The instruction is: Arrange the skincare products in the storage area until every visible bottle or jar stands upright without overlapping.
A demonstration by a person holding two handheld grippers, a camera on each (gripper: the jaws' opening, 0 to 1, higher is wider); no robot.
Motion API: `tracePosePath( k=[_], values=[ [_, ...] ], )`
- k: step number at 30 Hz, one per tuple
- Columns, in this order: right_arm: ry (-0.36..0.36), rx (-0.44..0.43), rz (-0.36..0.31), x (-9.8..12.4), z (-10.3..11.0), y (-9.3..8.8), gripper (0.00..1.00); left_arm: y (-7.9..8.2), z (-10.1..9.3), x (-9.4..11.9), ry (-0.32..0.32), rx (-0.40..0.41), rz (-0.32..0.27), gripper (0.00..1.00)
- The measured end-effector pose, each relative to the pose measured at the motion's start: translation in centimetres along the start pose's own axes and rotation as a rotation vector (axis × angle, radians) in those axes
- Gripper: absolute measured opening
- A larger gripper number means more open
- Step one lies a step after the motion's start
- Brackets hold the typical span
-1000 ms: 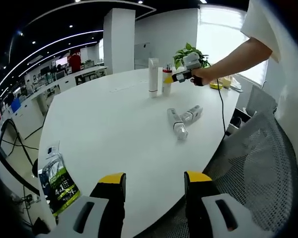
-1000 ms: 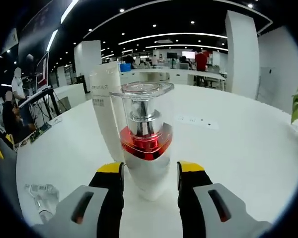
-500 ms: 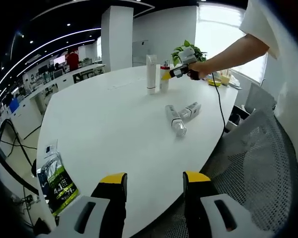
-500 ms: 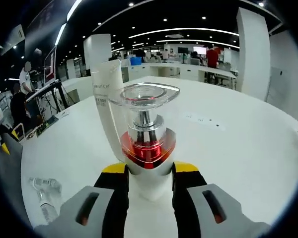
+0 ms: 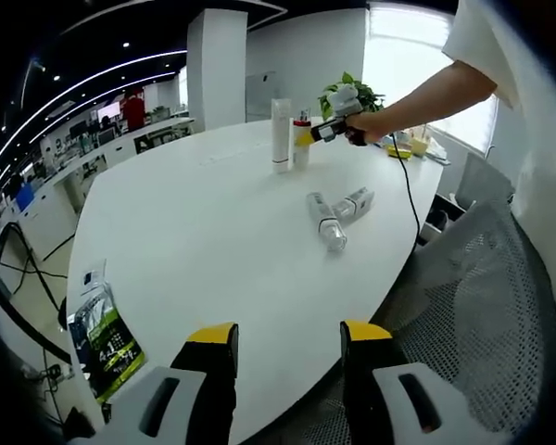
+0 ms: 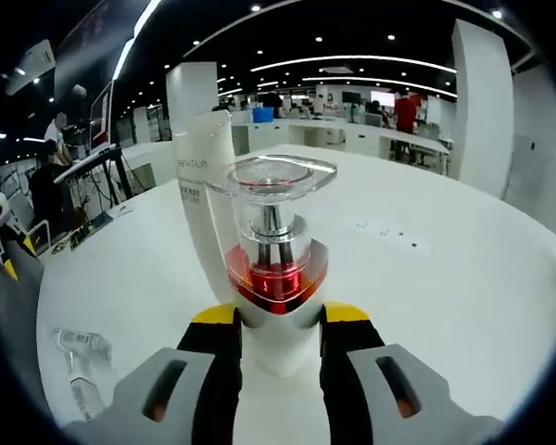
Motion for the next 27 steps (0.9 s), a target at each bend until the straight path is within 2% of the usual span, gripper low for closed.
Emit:
tracePosePath(
  k=[4, 13, 19, 27],
  values=[
    [0.038, 0.044, 0.003, -0.5, 0.5, 0.5, 0.29, 0.0, 0.0, 0.0, 0.000, -0.003, 0.005, 0.45],
    [0.068, 0.053, 0.018, -0.4, 1.4, 1.6, 0.30, -0.1, 0.0, 0.0, 0.007, -0.008, 0.006, 0.45],
    [0.086, 0.052, 0.029, -0.4, 1.2, 1.8, 0.30, -0.1, 0.0, 0.0, 0.008, -0.013, 0.012, 0.44],
    [0.113, 0.061, 0.053, -1.0, -0.2, 1.3, 0.31, -0.2, 0.1, 0.0, 0.010, -0.016, 0.013, 0.43]
  ],
)
Point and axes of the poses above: the point that each gripper's makers call its tool centre point, and the gripper's own axes: x roughly backward along the fingers, z roughly to its left, y roughly out of its top, the point moved 9 cm from there along x, roughly backward along the fingers, and after that the axes turned 8 degrees about x, right-handed, at the moved point
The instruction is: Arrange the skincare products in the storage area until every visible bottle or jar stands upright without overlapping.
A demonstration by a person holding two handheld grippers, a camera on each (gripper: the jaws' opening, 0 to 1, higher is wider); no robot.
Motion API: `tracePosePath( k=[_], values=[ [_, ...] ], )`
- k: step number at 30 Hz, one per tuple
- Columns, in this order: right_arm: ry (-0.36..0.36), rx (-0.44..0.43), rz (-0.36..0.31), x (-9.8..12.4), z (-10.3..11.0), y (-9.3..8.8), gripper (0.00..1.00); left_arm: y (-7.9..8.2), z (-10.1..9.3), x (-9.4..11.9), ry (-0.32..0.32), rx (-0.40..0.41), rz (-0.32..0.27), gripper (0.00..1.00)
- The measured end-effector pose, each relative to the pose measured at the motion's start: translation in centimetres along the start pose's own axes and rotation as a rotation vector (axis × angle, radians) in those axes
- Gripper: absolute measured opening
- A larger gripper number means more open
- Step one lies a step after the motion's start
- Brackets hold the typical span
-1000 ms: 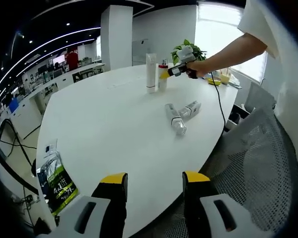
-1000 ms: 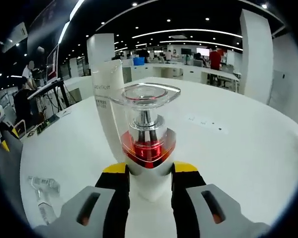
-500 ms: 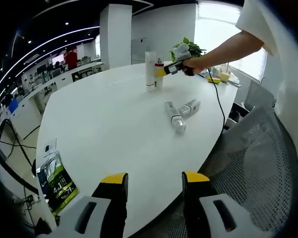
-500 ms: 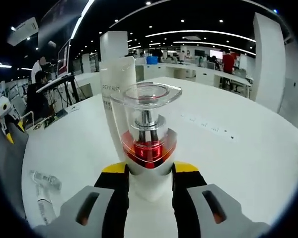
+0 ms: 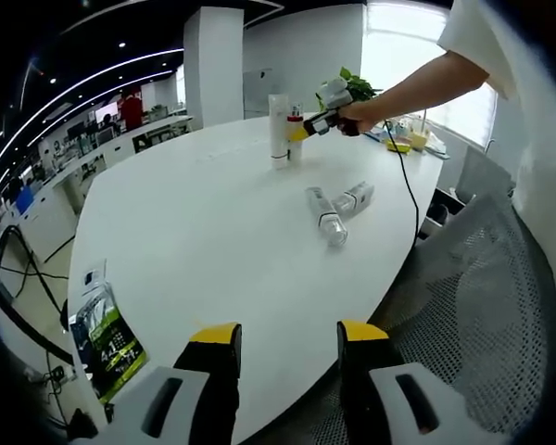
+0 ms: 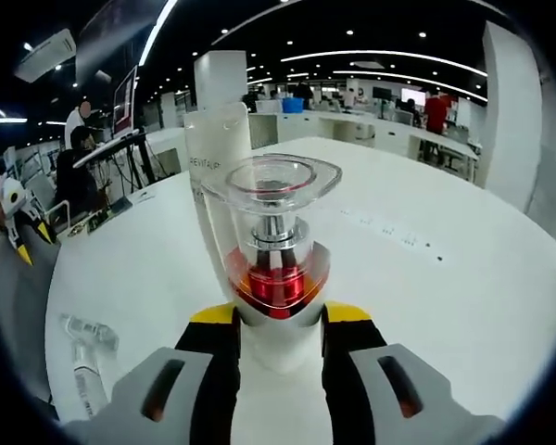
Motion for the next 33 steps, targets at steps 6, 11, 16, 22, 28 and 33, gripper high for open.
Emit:
tracePosePath(
  k=[6, 11, 16, 22, 28, 33],
  values=[
    [-0.002, -0.013, 0.009, 0.2, -0.6, -0.4, 0.37, 0.0, 0.0, 0.0, 0.003, -0.004, 0.000, 0.42],
    [0.028, 0.021, 0.040, 0.3, 0.1, -0.1, 0.32, 0.0, 0.0, 0.0, 0.002, -0.006, 0.001, 0.42],
    [0.027, 0.023, 0.046, 0.1, -0.3, -0.1, 0.29, 0.0, 0.0, 0.0, 0.002, -0.008, 0.002, 0.42],
    [0.023, 0.022, 0.050, -0.1, -0.4, -0.2, 0.30, 0.1, 0.0, 0.0, 0.004, -0.010, -0.001, 0.42],
    [0.007, 0.012, 0.066, 0.5, 0.5, -0.1, 0.38, 0.1, 0.0, 0.1, 0.008, -0.013, -0.006, 0.42],
    [-0.018, -0.030, 0.086, 2.2, 1.1, -1.2, 0.43, 0.1, -0.1, 0.1, 0.006, -0.025, -0.010, 0.42]
  ],
)
Point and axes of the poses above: the point that each gripper's makers call its tool centre point, and the gripper's own axes: x roughly backward along the fingers, z roughly to its left, y roughly out of its top, the point moved 9 cm from there along x, roughly backward along the fingers, and after that the axes turned 8 degrees about x, right-handed, at the moved point
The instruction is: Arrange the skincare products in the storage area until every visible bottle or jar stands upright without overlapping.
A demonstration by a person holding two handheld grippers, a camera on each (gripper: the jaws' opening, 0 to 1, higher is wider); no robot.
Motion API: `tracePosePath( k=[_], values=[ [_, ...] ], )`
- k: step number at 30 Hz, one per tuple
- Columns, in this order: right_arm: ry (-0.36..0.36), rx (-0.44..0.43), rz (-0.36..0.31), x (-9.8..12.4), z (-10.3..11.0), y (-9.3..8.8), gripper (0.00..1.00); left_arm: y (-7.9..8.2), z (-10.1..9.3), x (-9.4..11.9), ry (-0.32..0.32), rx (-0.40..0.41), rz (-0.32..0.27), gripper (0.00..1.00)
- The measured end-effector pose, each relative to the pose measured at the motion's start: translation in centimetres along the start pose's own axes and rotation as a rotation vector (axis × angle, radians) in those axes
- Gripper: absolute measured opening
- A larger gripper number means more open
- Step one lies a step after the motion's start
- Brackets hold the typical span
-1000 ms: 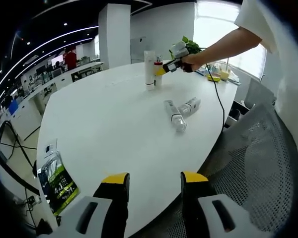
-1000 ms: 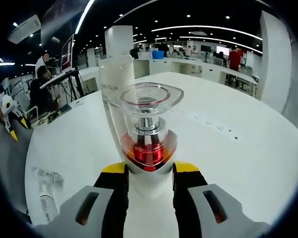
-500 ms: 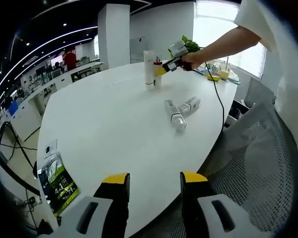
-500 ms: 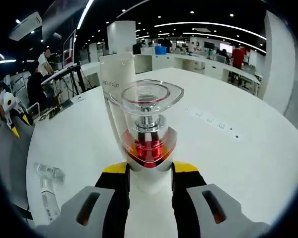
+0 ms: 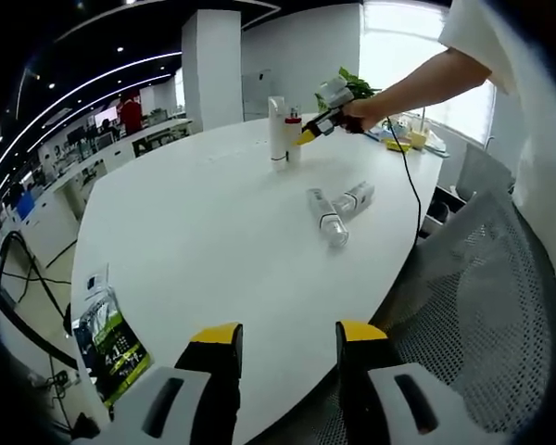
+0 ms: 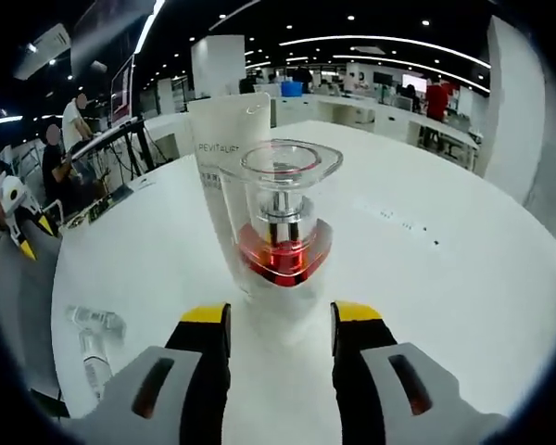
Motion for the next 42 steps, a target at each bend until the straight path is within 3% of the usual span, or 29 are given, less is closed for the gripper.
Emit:
tracePosePath(
  k=[3, 7, 12, 17, 23, 26, 31, 35, 38, 42],
  values=[
    [-0.014, -0.033, 0.014, 1.3, 0.8, -1.1, 0.45, 0.1, 0.0, 0.1, 0.001, -0.003, -0.008, 0.42],
    [0.004, -0.036, 0.048, 3.4, 4.1, -2.3, 0.47, 0.2, -0.1, 0.2, 0.002, -0.013, -0.022, 0.42],
    [0.162, -0.017, 0.080, 5.0, 9.8, -2.7, 0.50, 0.3, -0.2, 0.3, 0.009, -0.031, -0.036, 0.42],
    [0.300, 0.112, 0.158, 5.3, 14.5, -2.1, 0.52, 0.3, -0.4, 0.5, 0.016, -0.056, -0.045, 0.40],
    [0.358, 0.258, 0.288, 4.4, 17.8, -2.6, 0.52, 0.2, -0.5, 0.6, 0.030, -0.081, -0.059, 0.40],
    [0.310, 0.304, 0.381, 3.9, 18.2, -3.8, 0.48, 0.2, -0.6, 0.7, 0.034, -0.098, -0.060, 0.40],
    [0.272, 0.284, 0.384, 4.1, 18.8, -4.5, 0.38, 0.1, -0.7, 0.8, 0.039, -0.126, -0.060, 0.39],
    [0.232, 0.275, 0.393, 4.5, 19.8, -5.3, 0.36, 0.0, -1.1, 1.0, 0.034, -0.151, -0.075, 0.39],
    [0.199, 0.286, 0.400, 4.4, 19.8, -5.7, 0.26, 0.2, -1.1, 0.7, 0.042, -0.167, -0.075, 0.39],
    [0.201, 0.274, 0.437, 4.0, 20.7, -6.7, 0.22, 0.1, -1.1, 0.7, 0.045, -0.170, -0.061, 0.38]
  ],
)
Point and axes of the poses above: the point that each gripper's makers call its tool centre point, and the gripper's own axes: x roughly backward along the fingers, z roughly to its left, y roughly out of its top, the point moved 9 cm from there along x, roughly backward along the fingers, and after that the axes turned 8 degrees about x, right-handed, at the moved point
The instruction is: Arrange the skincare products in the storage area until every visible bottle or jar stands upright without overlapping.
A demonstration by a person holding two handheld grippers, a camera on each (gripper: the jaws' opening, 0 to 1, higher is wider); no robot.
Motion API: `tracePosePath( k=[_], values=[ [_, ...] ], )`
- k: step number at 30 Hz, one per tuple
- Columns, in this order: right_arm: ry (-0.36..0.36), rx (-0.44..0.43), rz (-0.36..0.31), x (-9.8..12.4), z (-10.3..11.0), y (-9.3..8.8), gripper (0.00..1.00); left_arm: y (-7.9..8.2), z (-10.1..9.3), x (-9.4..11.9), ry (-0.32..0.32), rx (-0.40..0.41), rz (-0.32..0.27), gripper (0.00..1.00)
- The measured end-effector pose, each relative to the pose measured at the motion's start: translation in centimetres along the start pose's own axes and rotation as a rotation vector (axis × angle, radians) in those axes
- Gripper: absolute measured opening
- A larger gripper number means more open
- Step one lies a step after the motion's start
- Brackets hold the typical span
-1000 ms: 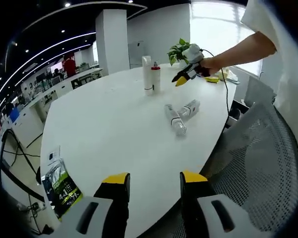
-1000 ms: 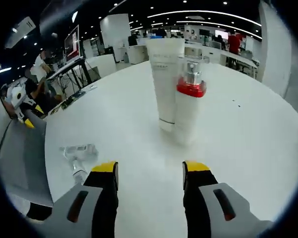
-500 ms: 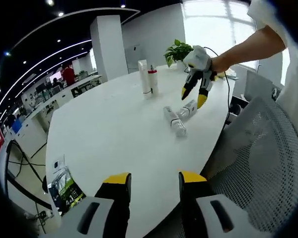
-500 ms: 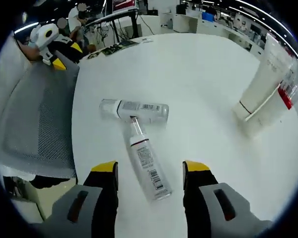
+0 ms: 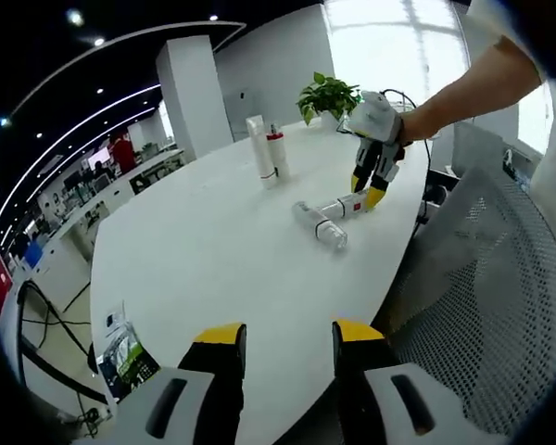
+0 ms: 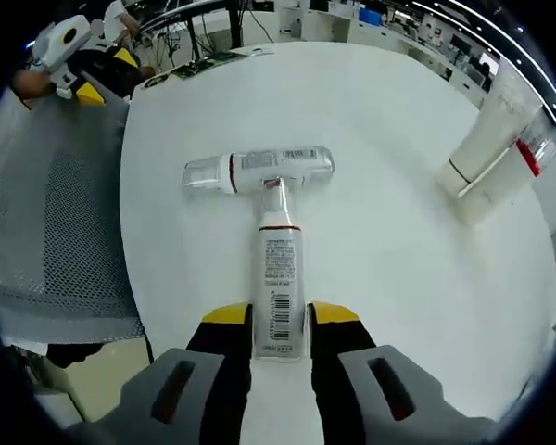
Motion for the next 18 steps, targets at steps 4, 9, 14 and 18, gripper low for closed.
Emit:
tracePosePath(
  k=[4, 9, 14, 18],
  values=[
    [-0.017, -0.016, -0.042, 0.4, 0.6, 0.0, 0.19, -0.3, -0.5, 0.3, -0.008, -0.015, 0.000, 0.38],
    [-0.047, -0.045, -0.044, 0.8, 1.2, 0.2, 0.19, -0.4, -0.8, 0.1, -0.023, -0.045, 0.022, 0.37],
    [-0.054, -0.085, -0.030, 0.8, 2.6, 0.5, 0.18, -0.5, -0.7, 0.2, -0.026, -0.044, 0.022, 0.37],
    [-0.057, -0.082, -0.029, 1.4, 3.7, 0.8, 0.17, -0.3, -0.6, 0.1, -0.021, -0.046, 0.020, 0.37]
  ],
)
Point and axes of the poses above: the point that each gripper's makers call its tool centre point, and the gripper's own axes: x roughly backward along the fingers, z roughly to its left, y roughly out of its top, the point moved 9 cm from there along x, roughly backward along the fingers, and after that the axes turned 8 degrees about x, right-handed, at the moved point
